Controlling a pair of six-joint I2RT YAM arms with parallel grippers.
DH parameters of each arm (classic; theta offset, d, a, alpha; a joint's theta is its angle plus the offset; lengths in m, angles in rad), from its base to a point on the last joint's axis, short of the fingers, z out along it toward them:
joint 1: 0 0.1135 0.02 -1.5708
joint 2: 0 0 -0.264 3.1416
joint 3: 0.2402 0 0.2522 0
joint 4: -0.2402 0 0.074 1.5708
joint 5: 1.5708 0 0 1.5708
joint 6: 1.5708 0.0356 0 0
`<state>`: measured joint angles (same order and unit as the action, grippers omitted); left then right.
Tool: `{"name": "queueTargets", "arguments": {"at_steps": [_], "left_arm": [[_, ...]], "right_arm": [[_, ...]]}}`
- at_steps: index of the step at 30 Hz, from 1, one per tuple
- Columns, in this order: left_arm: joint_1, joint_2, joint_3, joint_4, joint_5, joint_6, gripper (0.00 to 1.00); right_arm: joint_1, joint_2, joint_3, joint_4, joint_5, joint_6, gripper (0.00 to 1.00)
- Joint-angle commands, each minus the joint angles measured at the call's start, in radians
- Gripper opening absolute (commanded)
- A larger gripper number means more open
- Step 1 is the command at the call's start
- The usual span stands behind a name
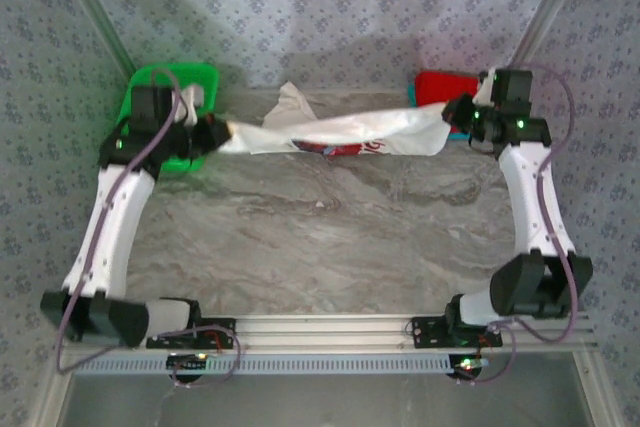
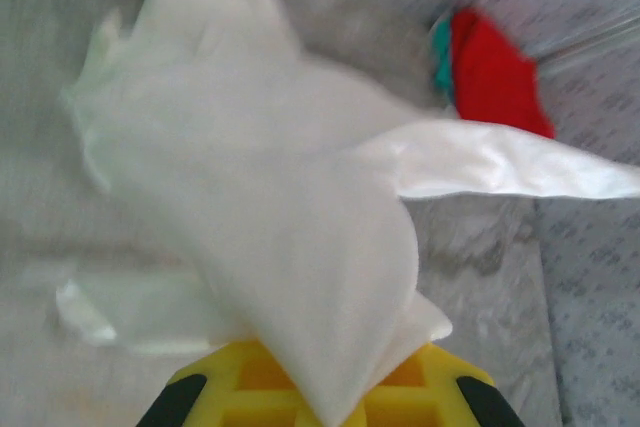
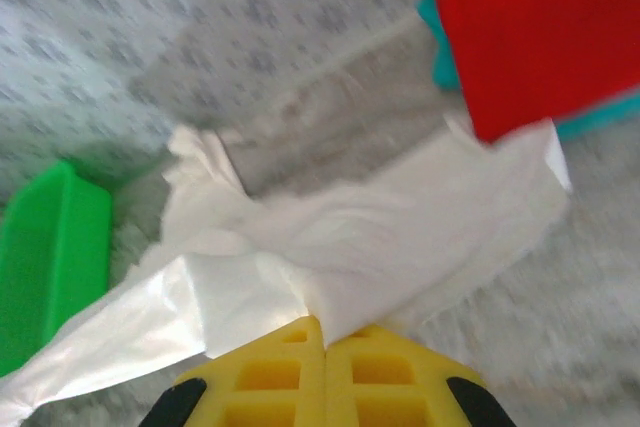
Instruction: Fold and stack the t-shirts
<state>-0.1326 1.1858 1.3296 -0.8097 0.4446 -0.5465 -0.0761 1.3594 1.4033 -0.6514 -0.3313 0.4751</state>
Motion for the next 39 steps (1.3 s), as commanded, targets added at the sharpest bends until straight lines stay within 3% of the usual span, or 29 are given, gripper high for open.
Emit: {"name": "queueTargets", "arguments": {"at_steps": [1,4,6,7,11,12,14,20,26,29,32,35,39], "left_arm": [[-0.013,-0.172,-0.273,-0.010,0.024,-0.184,0.00],[-0.072,-0.377,-0.504,-0.011,0.029,-0.355,0.00],[-0.093,-0.495,-0.571,-0.064,0.026,-0.427,0.00],[-0.101,-0.539,-0.578,-0.105,0.008,-0.448,0.05],[-0.107,-0.629,-0.497,-0.251,0.011,-0.462,0.54],[-0.107,-0.624,-0.451,-0.271,0.006,-0.450,0.56],[-0.107,-0.597,-0.361,-0.275,-0.025,-0.434,0.50],[-0.108,-0.447,-0.378,-0.181,-0.011,-0.313,0.52],[-0.173,-0.120,-0.448,0.119,-0.069,-0.155,0.48],[-0.194,0.104,-0.338,0.245,-0.111,-0.064,0.44],[-0.205,0.314,-0.197,0.318,-0.129,0.004,0.29],[-0.197,0.493,-0.074,0.344,-0.186,0.061,0.23],[-0.155,0.724,0.093,0.384,-0.183,0.097,0.15]], "right_arm": [[-0.006,-0.122,-0.163,-0.083,0.093,0.004,0.00],[-0.017,-0.200,-0.293,-0.172,0.153,-0.015,0.00],[-0.027,-0.239,-0.348,-0.213,0.166,-0.041,0.00],[-0.028,-0.256,-0.369,-0.221,0.168,-0.039,0.05],[-0.030,-0.307,-0.375,-0.274,0.176,-0.015,0.33],[-0.031,-0.314,-0.355,-0.291,0.185,-0.022,0.36],[-0.031,-0.321,-0.301,-0.315,0.203,-0.031,0.35],[-0.028,-0.286,-0.190,-0.293,0.226,-0.066,0.36],[0.013,-0.143,-0.273,-0.151,0.124,-0.061,0.31],[0.098,-0.029,-0.242,-0.087,0.156,-0.072,0.13],[0.171,0.077,-0.219,-0.006,0.203,-0.078,0.01],[0.183,0.203,-0.147,0.045,0.209,-0.058,0.00],[0.187,0.364,-0.063,0.135,0.214,-0.049,0.00]]}}
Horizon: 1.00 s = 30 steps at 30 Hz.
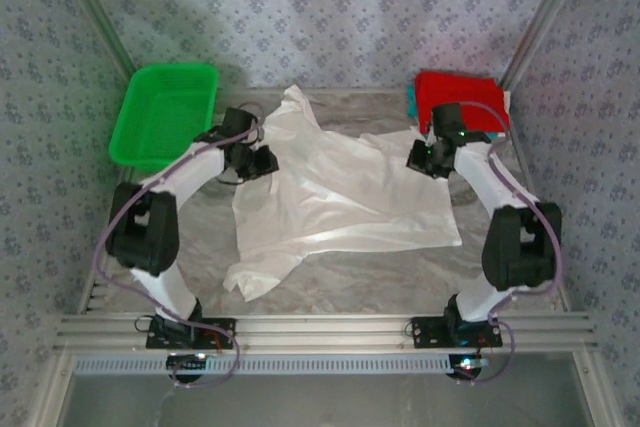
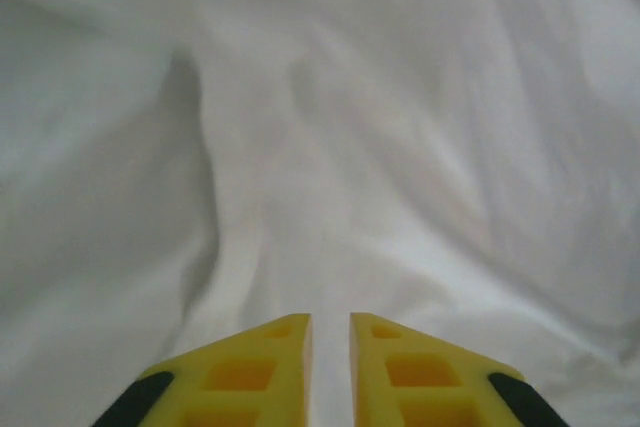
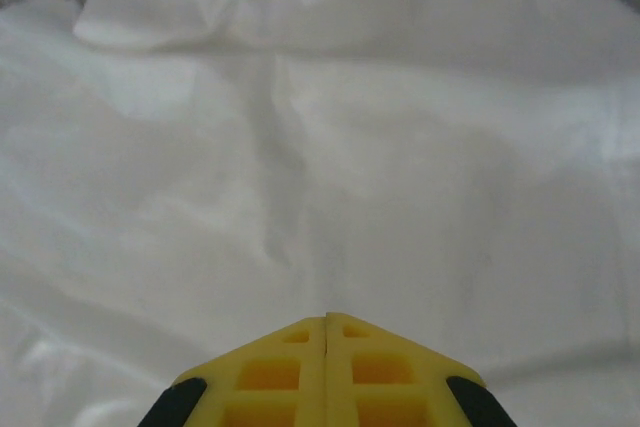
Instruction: Fold and stack the t-shirts
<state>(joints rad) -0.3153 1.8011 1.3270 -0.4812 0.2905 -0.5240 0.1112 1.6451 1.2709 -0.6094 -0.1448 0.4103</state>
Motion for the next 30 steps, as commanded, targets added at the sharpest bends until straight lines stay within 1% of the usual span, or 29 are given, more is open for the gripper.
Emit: {"name": "queueTargets", "arguments": {"at_steps": [1,3,5,7,9,12,13,17,20,23,26,27,28,30], "left_arm": [[0.032,0.163,0.151,0.041,-0.034,0.083,0.14],[0.040,0.286,0.286,-0.009,-0.020,0.097,0.05],[0.046,0.372,0.383,-0.027,-0.030,0.093,0.03],[0.060,0.434,0.426,-0.023,-0.031,0.056,0.00],[0.087,0.470,0.421,0.013,-0.006,0.005,0.00],[0.133,0.472,0.344,0.052,0.002,-0.046,0.00],[0.147,0.458,0.303,0.077,0.009,-0.054,0.00],[0.216,0.368,0.121,0.162,-0.025,-0.076,0.00],[0.277,0.322,0.044,0.201,-0.031,-0.074,0.00],[0.309,0.334,0.071,0.165,-0.002,-0.042,0.00],[0.297,0.346,0.119,0.129,0.004,0.002,0.00],[0.290,0.351,0.136,0.121,0.007,0.011,0.00],[0.283,0.355,0.148,0.114,0.010,0.016,0.00],[0.269,0.361,0.175,0.105,0.021,0.026,0.00]], "right_arm": [[0.000,0.125,0.107,0.094,0.024,0.022,0.00],[0.005,0.232,0.207,0.076,0.018,0.017,0.00],[0.007,0.313,0.275,0.065,-0.001,0.021,0.00],[0.005,0.363,0.316,0.078,-0.034,0.047,0.00],[0.011,0.379,0.329,0.106,-0.041,0.069,0.00],[0.009,0.377,0.334,0.117,-0.038,0.087,0.00],[0.004,0.374,0.337,0.116,-0.039,0.089,0.00],[-0.011,0.343,0.334,0.116,-0.038,0.079,0.00],[-0.018,0.339,0.341,0.117,-0.044,0.060,0.00],[-0.020,0.374,0.377,0.126,-0.057,0.049,0.00],[-0.007,0.461,0.479,0.122,-0.117,0.020,0.00],[0.003,0.500,0.530,0.101,-0.113,0.003,0.06],[0.012,0.531,0.575,0.077,-0.098,-0.006,0.08],[0.023,0.592,0.656,0.047,-0.086,-0.015,0.08]]}}
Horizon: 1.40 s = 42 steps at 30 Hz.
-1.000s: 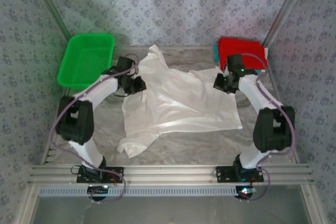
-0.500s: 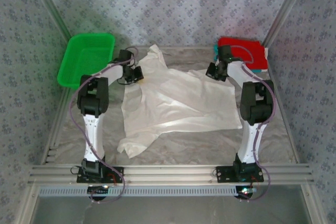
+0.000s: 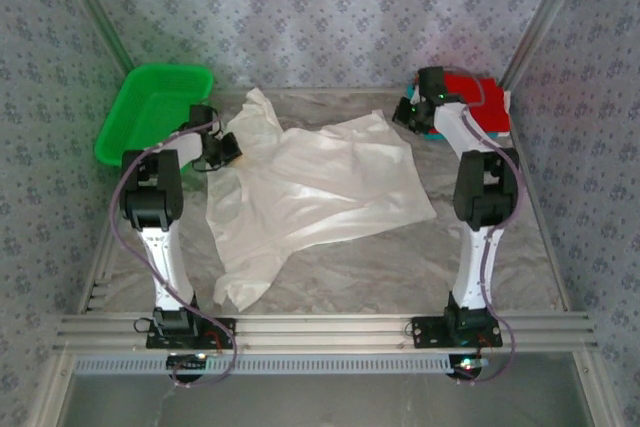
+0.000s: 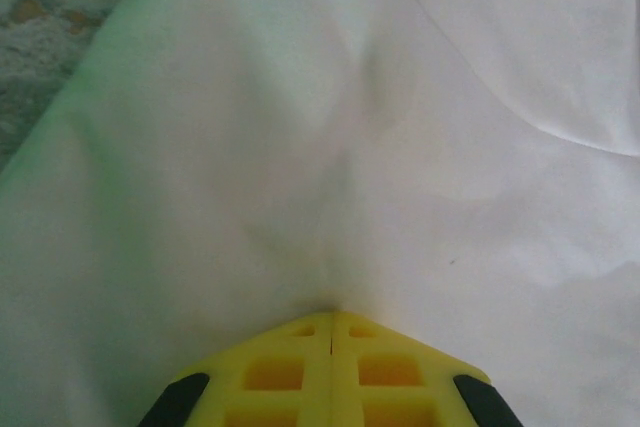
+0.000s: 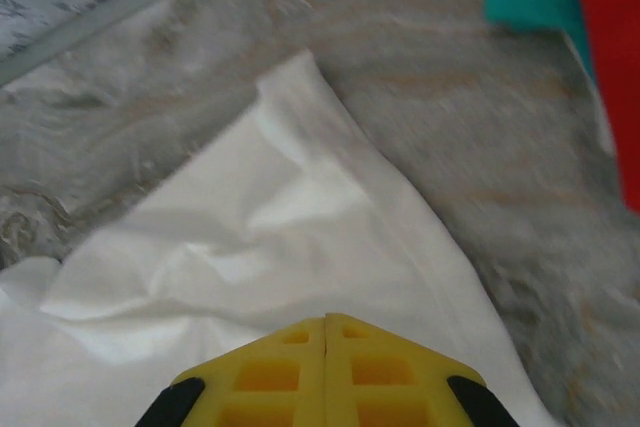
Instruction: Fold and stack the t-shirts
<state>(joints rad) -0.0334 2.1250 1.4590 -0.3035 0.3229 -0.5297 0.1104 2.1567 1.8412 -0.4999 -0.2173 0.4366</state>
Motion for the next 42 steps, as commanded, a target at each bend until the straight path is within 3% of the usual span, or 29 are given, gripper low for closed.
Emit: {"name": "queueTargets", "arguments": {"at_steps": [1,6,9,13,17,21,26,33,40,41,42], "left_arm": [[-0.022,0.041,0.057,-0.080,-0.014,0.037,0.00],[-0.050,0.067,0.110,-0.106,-0.007,0.047,0.00],[-0.057,0.072,0.116,-0.108,-0.003,0.039,0.00],[-0.059,0.073,0.121,-0.103,-0.002,0.036,0.00],[-0.059,0.075,0.132,-0.103,-0.001,0.033,0.00],[-0.060,0.077,0.140,-0.105,0.000,0.031,0.00],[-0.065,0.084,0.146,-0.106,0.002,0.031,0.00],[-0.065,0.099,0.165,-0.107,-0.008,0.028,0.00],[-0.066,0.124,0.229,-0.125,-0.003,0.022,0.00],[-0.066,0.127,0.242,-0.132,-0.004,0.023,0.00],[-0.068,0.129,0.254,-0.139,-0.004,0.026,0.00]], "right_arm": [[0.025,0.104,0.117,-0.058,0.002,-0.049,0.09],[0.030,0.291,0.402,-0.194,0.018,-0.104,0.32],[0.053,0.347,0.477,-0.238,0.057,-0.147,0.49],[0.077,0.399,0.518,-0.272,0.182,-0.186,0.61],[0.080,0.492,0.635,-0.326,0.217,-0.208,0.55],[0.069,0.546,0.707,-0.323,0.207,-0.196,0.23],[0.061,0.527,0.752,-0.317,0.225,-0.193,0.00],[0.011,0.428,0.753,-0.317,0.291,-0.188,0.00],[-0.038,0.353,0.701,-0.361,0.332,-0.086,0.00],[-0.040,0.344,0.692,-0.365,0.344,-0.071,0.02],[-0.039,0.335,0.683,-0.364,0.351,-0.060,0.16]]}}
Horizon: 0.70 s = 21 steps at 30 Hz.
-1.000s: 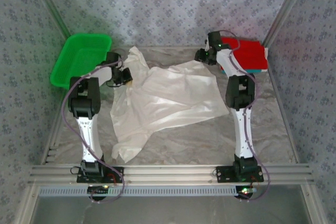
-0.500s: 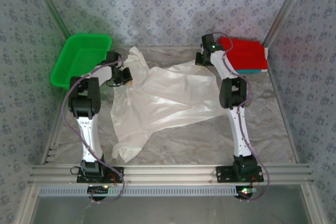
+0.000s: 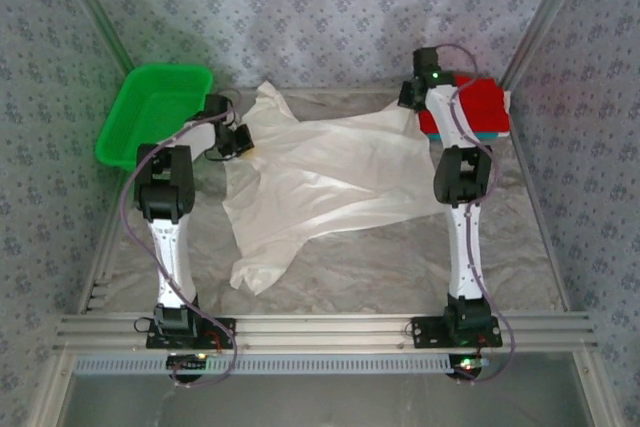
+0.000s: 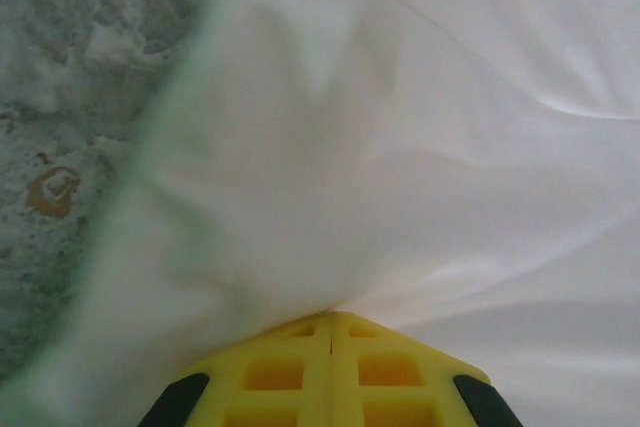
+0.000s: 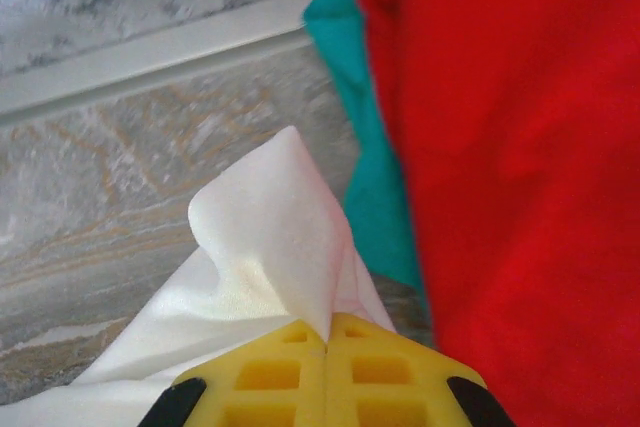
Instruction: Fold and stack the t-shirts
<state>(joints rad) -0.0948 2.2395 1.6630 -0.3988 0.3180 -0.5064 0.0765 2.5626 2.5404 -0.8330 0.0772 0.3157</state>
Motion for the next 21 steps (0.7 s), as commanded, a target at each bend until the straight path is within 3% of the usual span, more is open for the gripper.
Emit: {"name": "queueTargets", "arguments": {"at_steps": [1,5,10,13,15,17,21], "left_arm": [[-0.008,0.016,0.063,-0.051,0.001,0.007,0.00],[-0.015,0.014,0.109,-0.086,-0.010,0.023,0.00],[-0.031,-0.006,0.163,-0.116,-0.027,0.026,0.01],[-0.066,-0.003,0.212,-0.115,-0.028,0.019,0.02],[-0.100,0.020,0.253,-0.112,-0.031,0.019,0.02],[-0.124,0.065,0.307,-0.126,-0.032,0.005,0.01],[-0.140,0.121,0.330,-0.111,0.002,-0.055,0.00]], "right_arm": [[-0.005,-0.082,-0.026,-0.023,0.050,0.064,0.37],[0.000,-0.111,-0.040,0.004,0.024,0.057,0.45],[0.005,-0.170,-0.048,0.010,-0.013,0.049,0.42],[0.020,-0.222,-0.168,0.061,-0.098,0.048,0.24],[0.036,-0.259,-0.282,0.114,-0.112,0.059,0.03],[0.050,-0.284,-0.402,0.189,-0.113,0.082,0.00],[0.054,-0.262,-0.464,0.216,-0.126,0.098,0.00]]}}
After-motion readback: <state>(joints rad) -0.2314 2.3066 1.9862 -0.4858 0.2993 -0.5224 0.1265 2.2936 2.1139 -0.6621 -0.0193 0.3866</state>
